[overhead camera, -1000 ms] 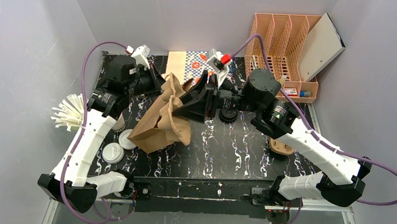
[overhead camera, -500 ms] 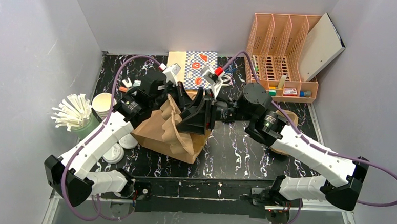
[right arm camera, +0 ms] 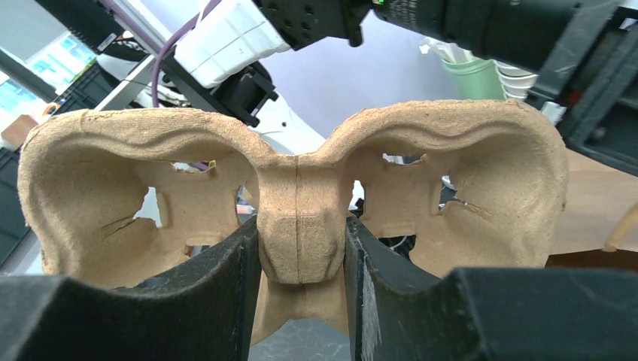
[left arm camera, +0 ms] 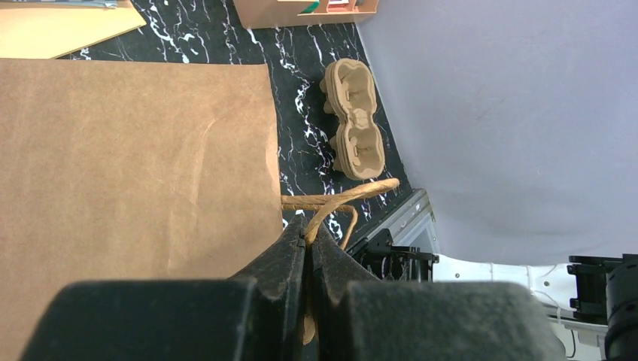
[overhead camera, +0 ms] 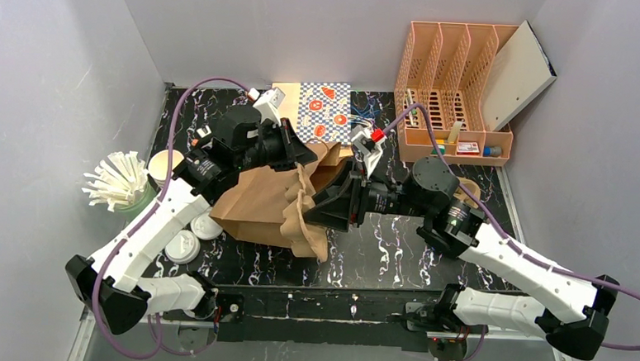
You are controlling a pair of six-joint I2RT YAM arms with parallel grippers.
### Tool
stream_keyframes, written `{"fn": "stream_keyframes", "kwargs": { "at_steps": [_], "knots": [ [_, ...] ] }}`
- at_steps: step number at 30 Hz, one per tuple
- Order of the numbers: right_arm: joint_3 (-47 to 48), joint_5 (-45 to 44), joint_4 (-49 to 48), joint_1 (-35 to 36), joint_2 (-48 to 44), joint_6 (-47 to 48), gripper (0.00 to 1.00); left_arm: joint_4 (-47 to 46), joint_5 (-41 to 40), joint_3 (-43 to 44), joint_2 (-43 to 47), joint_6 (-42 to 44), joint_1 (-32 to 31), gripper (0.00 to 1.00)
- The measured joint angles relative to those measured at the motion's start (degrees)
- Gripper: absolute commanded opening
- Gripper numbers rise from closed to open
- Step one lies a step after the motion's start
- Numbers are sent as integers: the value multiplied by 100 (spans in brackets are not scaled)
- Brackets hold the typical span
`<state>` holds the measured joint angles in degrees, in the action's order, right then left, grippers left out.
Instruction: Pack the takeout coffee
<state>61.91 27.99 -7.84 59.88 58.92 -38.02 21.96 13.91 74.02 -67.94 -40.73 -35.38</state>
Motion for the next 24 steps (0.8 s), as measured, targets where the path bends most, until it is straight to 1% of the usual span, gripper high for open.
{"fn": "stream_keyframes", "kwargs": {
  "at_steps": [9, 19, 24],
  "knots": [
    [-33, -308, 203, -4, 94, 157, 31, 125, 20, 63, 39, -9, 0, 0],
    [-509, -212, 15, -129, 361, -7, 29, 291, -7, 249, 116, 9, 0, 0],
    [-804, -256, -131, -188, 205, -83, 29, 472, -146, 310, 151, 92, 0, 0]
  ]
}}
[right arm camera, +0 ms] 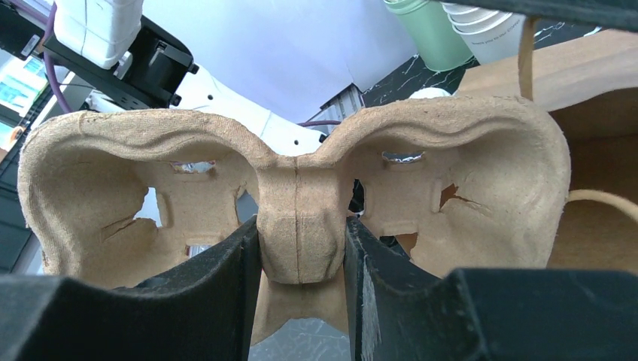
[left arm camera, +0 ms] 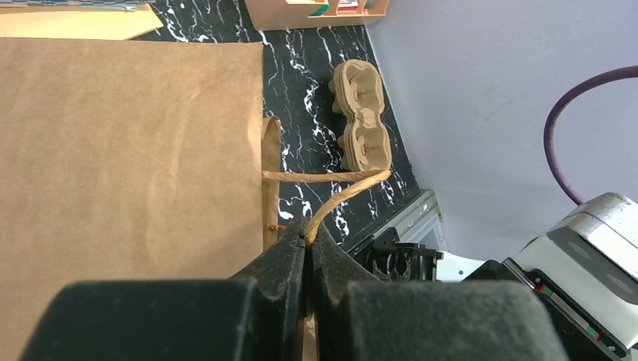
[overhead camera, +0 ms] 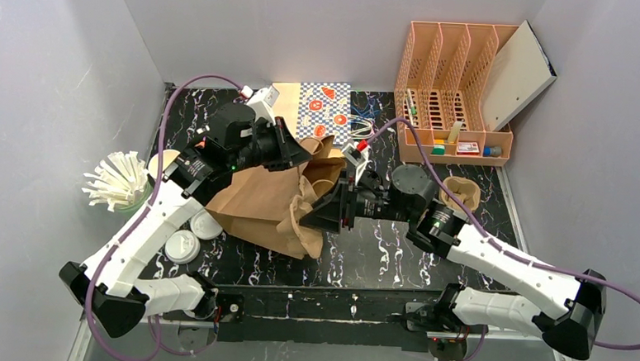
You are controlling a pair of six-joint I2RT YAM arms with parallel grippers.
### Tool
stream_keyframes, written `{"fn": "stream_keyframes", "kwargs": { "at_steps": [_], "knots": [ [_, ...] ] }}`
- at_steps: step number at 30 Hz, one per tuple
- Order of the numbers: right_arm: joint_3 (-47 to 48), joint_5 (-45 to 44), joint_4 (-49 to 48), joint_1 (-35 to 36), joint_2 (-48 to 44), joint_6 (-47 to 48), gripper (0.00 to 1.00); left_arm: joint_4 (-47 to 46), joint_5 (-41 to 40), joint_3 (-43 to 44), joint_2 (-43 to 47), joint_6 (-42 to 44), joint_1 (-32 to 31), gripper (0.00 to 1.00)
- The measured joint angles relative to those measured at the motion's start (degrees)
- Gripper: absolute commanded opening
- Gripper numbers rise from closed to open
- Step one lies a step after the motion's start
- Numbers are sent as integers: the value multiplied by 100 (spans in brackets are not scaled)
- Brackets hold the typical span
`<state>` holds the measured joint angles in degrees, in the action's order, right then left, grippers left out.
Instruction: Pack the takeout coffee
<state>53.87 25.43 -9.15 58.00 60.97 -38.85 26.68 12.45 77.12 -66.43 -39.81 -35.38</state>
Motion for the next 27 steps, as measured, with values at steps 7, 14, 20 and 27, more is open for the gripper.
{"fn": "stream_keyframes", "kwargs": {
  "at_steps": [7, 14, 20, 27],
  "knots": [
    [-225, -308, 177, -44, -286, -22, 29, 260, -170, 258, 0, 129, 0, 0],
    [-315, -876, 767, -63, -673, -20, 29, 492, -393, 605, 105, 321, 0, 0],
    [-188, -1816, 1692, -61, -1095, -31, 28, 610, -511, 610, 157, 402, 0, 0],
    [-83, -3241, 2769, -63, -1969, 76, 27, 669, -579, 610, 157, 428, 0, 0]
  ]
}}
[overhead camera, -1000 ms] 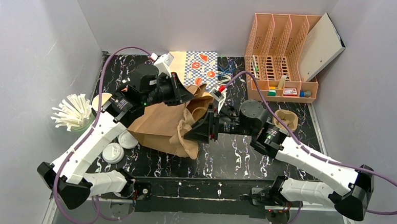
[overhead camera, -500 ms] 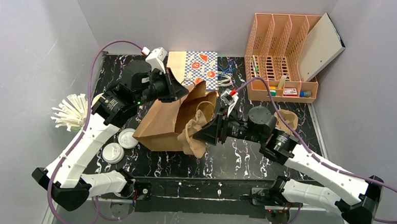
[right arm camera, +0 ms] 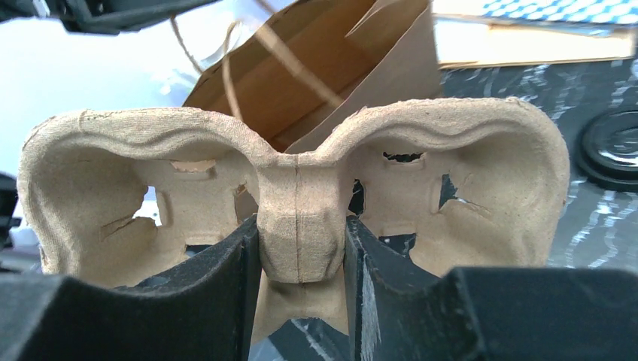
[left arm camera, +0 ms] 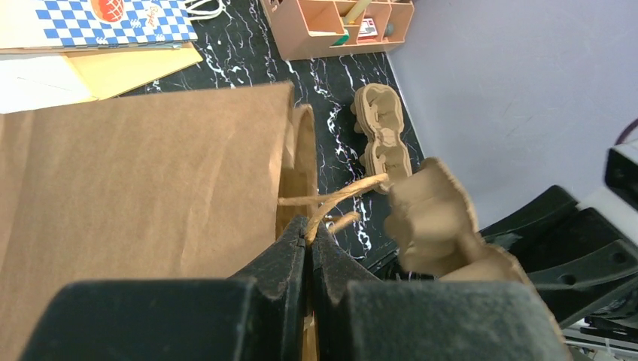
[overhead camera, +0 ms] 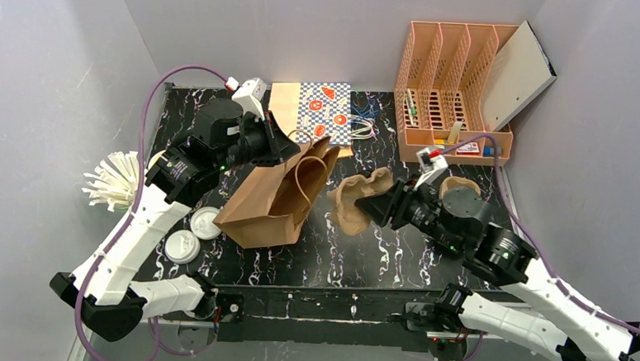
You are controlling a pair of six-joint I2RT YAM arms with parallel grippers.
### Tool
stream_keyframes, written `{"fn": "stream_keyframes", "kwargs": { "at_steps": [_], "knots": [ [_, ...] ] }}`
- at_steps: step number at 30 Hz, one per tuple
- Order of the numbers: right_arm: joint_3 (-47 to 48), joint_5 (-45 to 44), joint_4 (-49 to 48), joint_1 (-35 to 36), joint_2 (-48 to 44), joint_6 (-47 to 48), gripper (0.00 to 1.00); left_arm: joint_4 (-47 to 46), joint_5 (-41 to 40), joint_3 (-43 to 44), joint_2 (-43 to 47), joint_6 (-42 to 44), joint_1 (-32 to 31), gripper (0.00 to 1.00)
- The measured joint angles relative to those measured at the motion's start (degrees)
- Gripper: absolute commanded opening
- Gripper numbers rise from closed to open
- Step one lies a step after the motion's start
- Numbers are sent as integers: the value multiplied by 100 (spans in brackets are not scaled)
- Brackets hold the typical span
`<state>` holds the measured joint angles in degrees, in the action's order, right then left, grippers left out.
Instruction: Pack the takeout coffee
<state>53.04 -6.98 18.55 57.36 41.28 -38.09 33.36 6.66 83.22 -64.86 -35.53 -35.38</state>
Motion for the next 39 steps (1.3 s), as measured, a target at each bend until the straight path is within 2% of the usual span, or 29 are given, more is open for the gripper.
{"fn": "stream_keyframes", "kwargs": {
  "at_steps": [4, 7, 12, 16, 19, 23, 33, 39],
  "knots": [
    [306, -621, 525, -4, -162, 87, 27, 15, -2, 0, -2, 2, 0, 0],
    [496, -697, 619, -13, -199, 306, 29, 15, 0, -2, -2, 2, 0, 0],
    [1014, -291, 538, -15, -9, 863, 28, 13, 42, -2, -13, -2, 0, 0],
    [1904, 127, 334, -15, 798, 1263, 28, 9, 138, -22, -17, -4, 0, 0],
    [2138, 472, -63, -15, 1272, 1532, 28, 0, 205, -81, -17, -15, 0, 0],
    [1908, 966, -809, -15, 1685, 1965, 27, 7, 264, -175, -20, -46, 0, 0],
    [654, 1473, -3088, -15, 1777, 2800, 25, 140, 181, -177, -26, -42, 0, 0],
    [581, 1499, -3355, -15, 1985, 2728, 25, 258, -31, -177, -50, -4, 0, 0]
  ]
}}
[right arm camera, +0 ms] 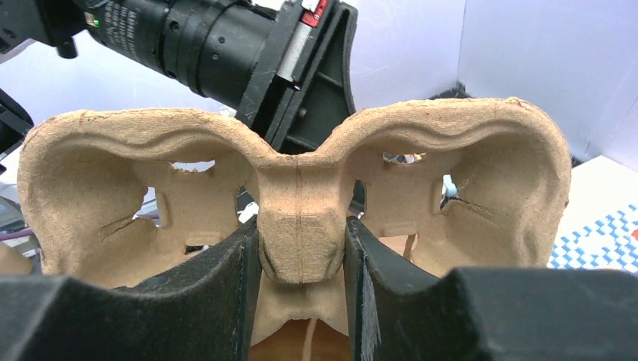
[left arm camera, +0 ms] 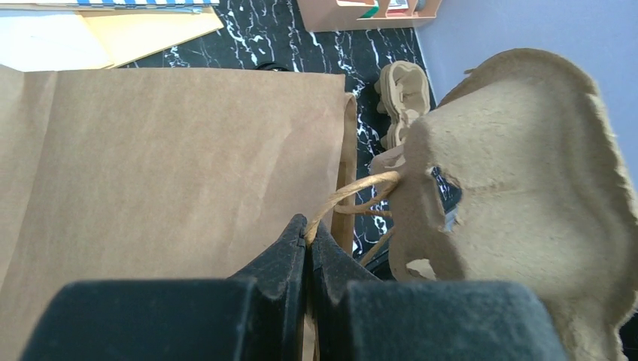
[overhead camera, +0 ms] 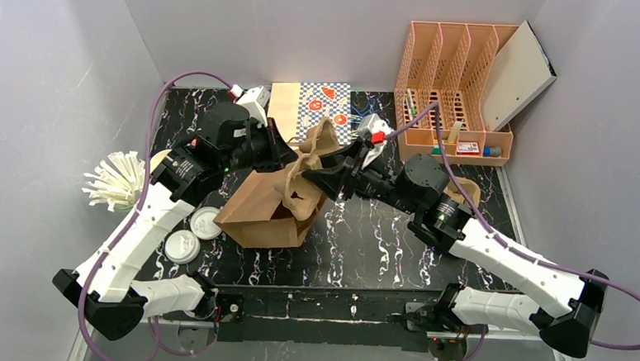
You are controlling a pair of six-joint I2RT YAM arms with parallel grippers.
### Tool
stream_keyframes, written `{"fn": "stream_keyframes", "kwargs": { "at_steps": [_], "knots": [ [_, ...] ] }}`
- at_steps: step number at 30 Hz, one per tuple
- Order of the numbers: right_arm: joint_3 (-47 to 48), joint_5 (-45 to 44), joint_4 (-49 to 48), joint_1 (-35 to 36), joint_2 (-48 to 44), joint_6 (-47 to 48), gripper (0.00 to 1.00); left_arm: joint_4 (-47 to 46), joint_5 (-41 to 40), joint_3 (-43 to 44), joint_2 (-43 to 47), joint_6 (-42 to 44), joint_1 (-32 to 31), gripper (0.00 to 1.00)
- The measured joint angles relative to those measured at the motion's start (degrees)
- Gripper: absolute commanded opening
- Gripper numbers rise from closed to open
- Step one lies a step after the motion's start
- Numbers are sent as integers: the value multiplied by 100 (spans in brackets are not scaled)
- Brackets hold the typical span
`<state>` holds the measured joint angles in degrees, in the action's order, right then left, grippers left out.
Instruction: Pack the takeout coffee
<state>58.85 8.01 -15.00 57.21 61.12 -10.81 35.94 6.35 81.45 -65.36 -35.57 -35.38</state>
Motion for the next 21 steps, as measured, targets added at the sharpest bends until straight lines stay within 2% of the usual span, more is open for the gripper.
{"fn": "stream_keyframes", "kwargs": {
  "at_steps": [6, 14, 21],
  "knots": [
    [319, -81, 787, -7, 114, -737, 25, 81, -133, 13, -13, 24, 0, 0],
    [321, 11, 1808, -9, -267, -1779, 24, 101, -175, 79, -87, 63, 0, 0],
    [101, 452, 1954, -9, -518, -2568, 24, 55, -188, 76, -96, 61, 0, 0]
  ]
}}
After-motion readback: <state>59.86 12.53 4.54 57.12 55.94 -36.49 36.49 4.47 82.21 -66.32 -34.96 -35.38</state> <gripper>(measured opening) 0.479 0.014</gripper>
